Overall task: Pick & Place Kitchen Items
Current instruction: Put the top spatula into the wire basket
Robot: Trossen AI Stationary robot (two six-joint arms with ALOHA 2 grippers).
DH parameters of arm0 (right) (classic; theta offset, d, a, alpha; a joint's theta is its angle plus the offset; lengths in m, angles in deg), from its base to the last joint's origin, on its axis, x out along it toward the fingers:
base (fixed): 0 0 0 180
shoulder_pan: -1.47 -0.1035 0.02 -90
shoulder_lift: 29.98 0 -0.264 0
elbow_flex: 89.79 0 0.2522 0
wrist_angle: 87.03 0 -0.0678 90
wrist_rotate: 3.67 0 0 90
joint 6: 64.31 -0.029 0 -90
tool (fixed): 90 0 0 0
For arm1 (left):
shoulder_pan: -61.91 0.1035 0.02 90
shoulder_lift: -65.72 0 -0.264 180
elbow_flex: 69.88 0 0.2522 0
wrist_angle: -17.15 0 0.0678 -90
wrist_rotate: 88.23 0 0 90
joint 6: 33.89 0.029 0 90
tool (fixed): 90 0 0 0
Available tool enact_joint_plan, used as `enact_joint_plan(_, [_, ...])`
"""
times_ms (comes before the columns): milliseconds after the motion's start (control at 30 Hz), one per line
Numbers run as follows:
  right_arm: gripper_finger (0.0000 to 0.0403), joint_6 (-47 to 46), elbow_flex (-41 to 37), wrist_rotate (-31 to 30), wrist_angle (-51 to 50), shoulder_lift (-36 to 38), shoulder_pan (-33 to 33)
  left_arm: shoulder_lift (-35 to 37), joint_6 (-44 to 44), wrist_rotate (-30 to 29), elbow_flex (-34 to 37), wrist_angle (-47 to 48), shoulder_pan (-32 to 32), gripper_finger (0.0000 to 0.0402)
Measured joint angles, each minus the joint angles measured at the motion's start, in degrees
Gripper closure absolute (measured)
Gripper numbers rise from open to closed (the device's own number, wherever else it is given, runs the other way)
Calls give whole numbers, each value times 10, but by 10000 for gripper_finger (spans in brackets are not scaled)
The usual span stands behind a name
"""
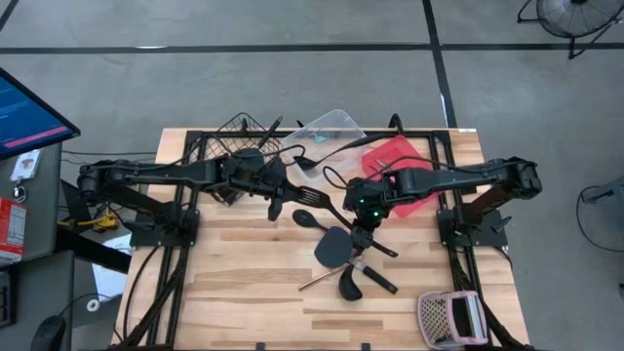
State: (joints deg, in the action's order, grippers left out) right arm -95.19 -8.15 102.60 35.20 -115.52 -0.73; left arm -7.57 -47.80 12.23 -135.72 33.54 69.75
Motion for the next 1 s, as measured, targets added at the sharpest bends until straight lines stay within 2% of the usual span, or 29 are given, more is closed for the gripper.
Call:
enact_joint_plan(167, [367, -1, 0, -7, 8, 0, 0, 1, -1, -1, 0, -2, 0, 400])
enact_joint_plan(333, [325, 8, 0, -31, 14, 11, 1, 1, -19, -1, 0, -2, 0, 401])
enact_joint_plan(500, [275, 31, 0, -61, 13, 55, 1, 1, -41, -15, 0, -2, 0, 401])
enact_joint_plan(700, [228, 34, 0, -135, 11, 136, 1, 1, -64, -46, 0, -10, 0, 401])
enact_joint_plan(1000, [203, 10, 0, -270, 7, 234, -1, 26, -78, -112, 1, -108, 5, 401])
